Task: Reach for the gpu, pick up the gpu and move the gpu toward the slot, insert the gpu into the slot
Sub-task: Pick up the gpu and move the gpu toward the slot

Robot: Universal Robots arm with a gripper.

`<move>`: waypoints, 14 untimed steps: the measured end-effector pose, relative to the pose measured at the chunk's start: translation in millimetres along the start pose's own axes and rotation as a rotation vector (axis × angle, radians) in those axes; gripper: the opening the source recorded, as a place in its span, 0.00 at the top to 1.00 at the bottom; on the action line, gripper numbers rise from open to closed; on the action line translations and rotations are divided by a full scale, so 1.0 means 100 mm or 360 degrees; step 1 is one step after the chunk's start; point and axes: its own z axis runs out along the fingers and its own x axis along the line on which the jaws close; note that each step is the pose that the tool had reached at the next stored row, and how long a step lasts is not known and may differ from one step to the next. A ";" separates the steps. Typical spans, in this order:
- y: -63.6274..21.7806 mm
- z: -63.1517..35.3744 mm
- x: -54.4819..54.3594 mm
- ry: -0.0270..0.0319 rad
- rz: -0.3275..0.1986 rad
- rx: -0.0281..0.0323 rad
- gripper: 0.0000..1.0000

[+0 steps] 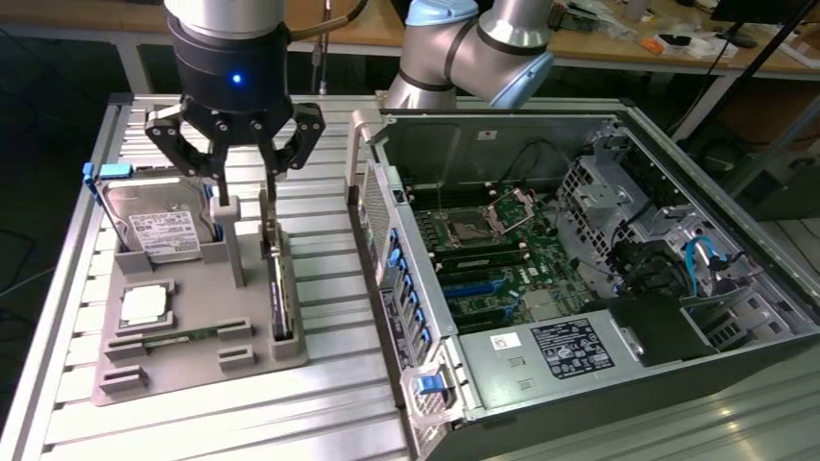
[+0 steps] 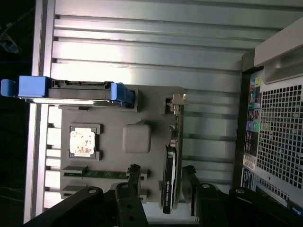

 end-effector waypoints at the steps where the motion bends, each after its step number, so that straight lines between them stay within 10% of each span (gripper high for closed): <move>1: -0.001 0.017 0.00 -0.00004 0.0000 0.00002 0.52; 14: -0.031 0.175 -0.02 -0.00079 0.0000 0.00187 0.52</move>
